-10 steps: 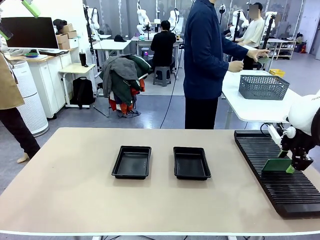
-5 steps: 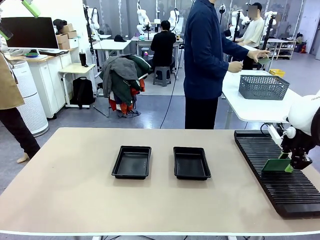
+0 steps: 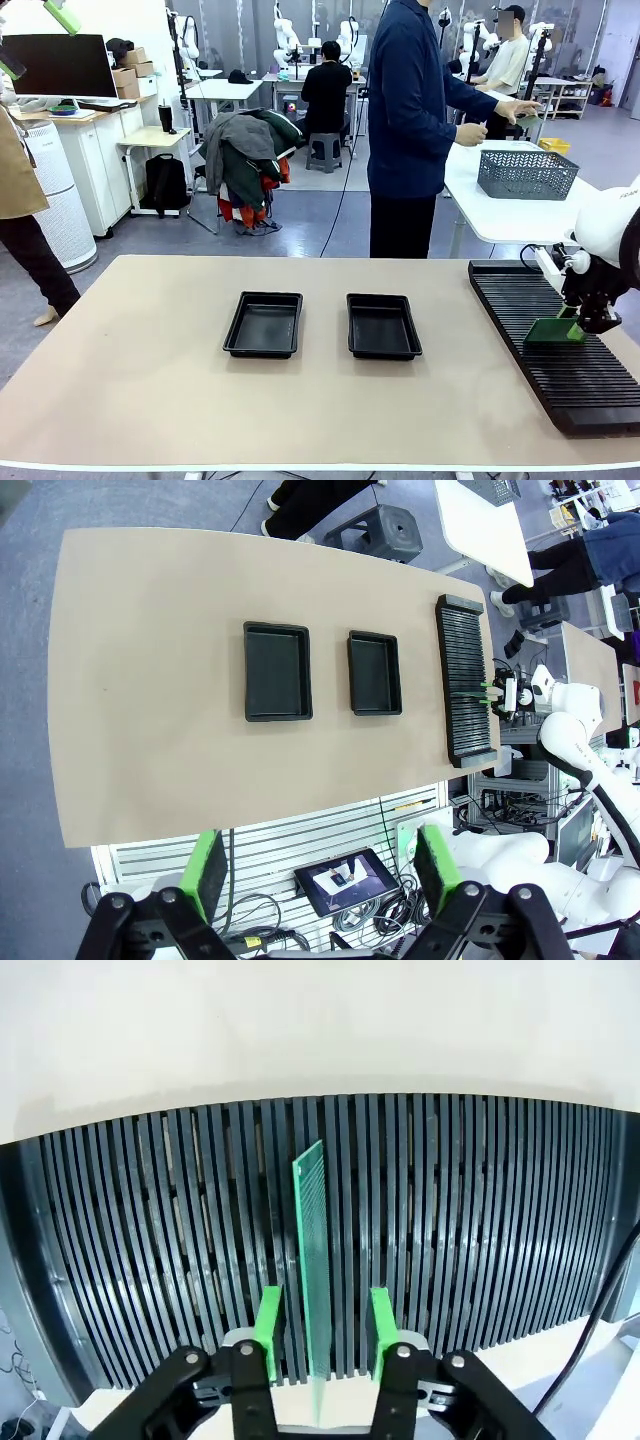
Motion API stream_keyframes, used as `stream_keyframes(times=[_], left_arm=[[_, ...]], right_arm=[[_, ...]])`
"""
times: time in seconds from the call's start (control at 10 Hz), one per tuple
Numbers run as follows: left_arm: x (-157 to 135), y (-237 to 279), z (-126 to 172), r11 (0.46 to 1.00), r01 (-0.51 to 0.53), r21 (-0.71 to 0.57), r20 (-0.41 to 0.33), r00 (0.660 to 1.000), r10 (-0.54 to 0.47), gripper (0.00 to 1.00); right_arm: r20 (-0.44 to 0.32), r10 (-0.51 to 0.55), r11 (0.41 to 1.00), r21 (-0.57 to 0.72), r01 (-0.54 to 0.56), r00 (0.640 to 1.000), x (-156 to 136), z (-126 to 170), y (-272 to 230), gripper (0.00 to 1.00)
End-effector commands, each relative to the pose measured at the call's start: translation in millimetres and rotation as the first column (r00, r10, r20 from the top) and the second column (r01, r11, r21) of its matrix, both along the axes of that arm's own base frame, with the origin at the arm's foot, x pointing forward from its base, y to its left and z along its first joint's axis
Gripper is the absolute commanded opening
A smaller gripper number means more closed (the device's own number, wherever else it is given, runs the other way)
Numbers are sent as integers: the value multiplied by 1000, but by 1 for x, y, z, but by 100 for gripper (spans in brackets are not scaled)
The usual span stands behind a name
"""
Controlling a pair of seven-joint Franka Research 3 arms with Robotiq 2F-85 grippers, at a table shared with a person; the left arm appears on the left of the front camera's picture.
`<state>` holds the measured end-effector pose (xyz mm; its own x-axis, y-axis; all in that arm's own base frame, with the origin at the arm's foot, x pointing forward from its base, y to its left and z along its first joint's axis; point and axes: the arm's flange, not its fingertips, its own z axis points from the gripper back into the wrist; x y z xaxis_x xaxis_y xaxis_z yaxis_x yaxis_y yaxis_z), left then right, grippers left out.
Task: Inspect and transfer BCBs to ESD trays.
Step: Pick up the Blank PCB from the PCB Rack and place it in the left ESD tray.
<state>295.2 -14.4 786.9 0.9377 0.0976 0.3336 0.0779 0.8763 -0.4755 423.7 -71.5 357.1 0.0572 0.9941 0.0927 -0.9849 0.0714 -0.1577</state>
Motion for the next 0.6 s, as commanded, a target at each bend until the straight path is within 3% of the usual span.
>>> stream_keyframes(times=[0.0,0.1,0.2,0.3,0.4,0.5], left_arm=[[0,0,-2,1000,-3,-4,3,1000,3,100],[0,0,-2,1000,-3,-4,3,1000,3,100],[0,0,-2,1000,-3,-4,3,1000,3,100],[0,0,-2,1000,-3,-4,3,1000,3,100],[0,0,-2,1000,-3,-4,3,1000,3,100],[0,0,-2,1000,-3,-4,3,1000,3,100]], right_arm=[[-27,0,1000,-17,0,1000,8,1,0,42],[-33,4,1000,-20,-5,999,9,2,0,31],[-42,5,1000,-28,-6,999,11,3,1,35],[-49,4,999,-33,-5,999,12,2,0,24],[-53,2,999,-38,-4,999,13,3,0,28],[-60,-3,999,-43,0,998,13,3,0,17]])
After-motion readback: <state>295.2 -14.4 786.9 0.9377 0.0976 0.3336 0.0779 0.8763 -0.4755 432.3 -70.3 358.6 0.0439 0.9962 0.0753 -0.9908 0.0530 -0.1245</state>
